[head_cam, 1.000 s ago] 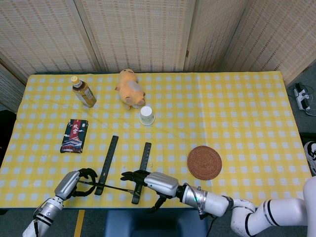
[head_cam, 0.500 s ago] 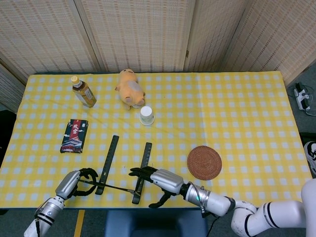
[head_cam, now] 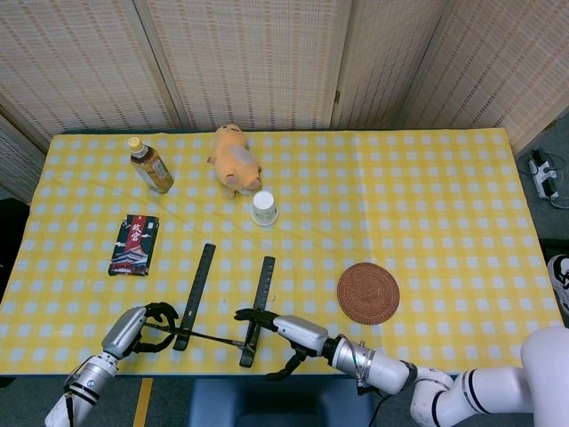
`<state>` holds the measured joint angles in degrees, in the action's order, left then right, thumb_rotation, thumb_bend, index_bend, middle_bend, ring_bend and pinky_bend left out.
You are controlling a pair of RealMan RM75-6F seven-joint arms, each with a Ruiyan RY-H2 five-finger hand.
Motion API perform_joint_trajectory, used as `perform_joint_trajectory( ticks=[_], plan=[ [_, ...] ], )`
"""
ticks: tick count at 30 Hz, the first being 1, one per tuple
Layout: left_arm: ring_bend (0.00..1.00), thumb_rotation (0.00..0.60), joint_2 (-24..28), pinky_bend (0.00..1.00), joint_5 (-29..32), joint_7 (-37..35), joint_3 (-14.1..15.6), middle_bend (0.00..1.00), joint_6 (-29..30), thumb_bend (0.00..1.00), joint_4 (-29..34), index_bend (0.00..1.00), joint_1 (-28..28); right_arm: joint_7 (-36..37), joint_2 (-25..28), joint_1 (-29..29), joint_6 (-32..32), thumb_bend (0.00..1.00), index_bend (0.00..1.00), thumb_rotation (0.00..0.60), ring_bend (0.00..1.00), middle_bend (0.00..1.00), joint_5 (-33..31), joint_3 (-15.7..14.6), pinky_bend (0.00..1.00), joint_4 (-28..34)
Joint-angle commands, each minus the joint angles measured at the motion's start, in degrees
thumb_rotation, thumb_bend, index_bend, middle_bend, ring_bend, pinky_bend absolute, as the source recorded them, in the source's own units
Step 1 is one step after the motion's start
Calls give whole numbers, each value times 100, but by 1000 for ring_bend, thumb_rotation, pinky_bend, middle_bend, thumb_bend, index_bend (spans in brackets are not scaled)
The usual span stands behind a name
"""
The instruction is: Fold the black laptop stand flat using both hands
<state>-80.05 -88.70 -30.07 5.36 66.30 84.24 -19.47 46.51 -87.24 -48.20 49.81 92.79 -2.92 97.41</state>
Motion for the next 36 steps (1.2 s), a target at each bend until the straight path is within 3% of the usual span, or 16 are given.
perform_joint_trajectory(
  ticks=[1, 12, 18, 20, 27, 36],
  plan=[
    [350, 600, 9, 425, -1, 6, 0, 435, -2, 405, 8, 590, 3, 939, -258, -45, 61, 235, 0, 600, 22, 0, 188, -98, 0, -351],
    [350, 600, 38, 425, 35, 31, -8, 435, -68, 405, 49, 590, 5, 2882, -445, -247, 133, 235, 0, 600, 29, 0, 514, -379, 0, -699],
    [351, 600, 31, 425, 47, 29, -17, 435, -108, 404, 51, 590, -4, 3358, -503, -352, 228, 235, 0, 600, 25, 0, 683, -500, 0, -873],
    [350, 600, 25, 425, 49, 17, -23, 435, -115, 404, 47, 590, -7, 3187, -541, -352, 258, 235, 0, 600, 26, 0, 675, -485, 0, -976],
    [350, 600, 22, 424, -5, -33, -19, 434, -104, 404, 49, 591, -15, 1207, -791, -213, 115, 234, 0, 600, 47, 0, 106, -70, 0, -1052],
    [351, 600, 35, 425, -156, -94, 18, 435, -71, 405, 152, 595, -50, 252, -1057, -269, -163, 235, 0, 600, 36, 0, -402, 315, 0, -1118]
  ],
)
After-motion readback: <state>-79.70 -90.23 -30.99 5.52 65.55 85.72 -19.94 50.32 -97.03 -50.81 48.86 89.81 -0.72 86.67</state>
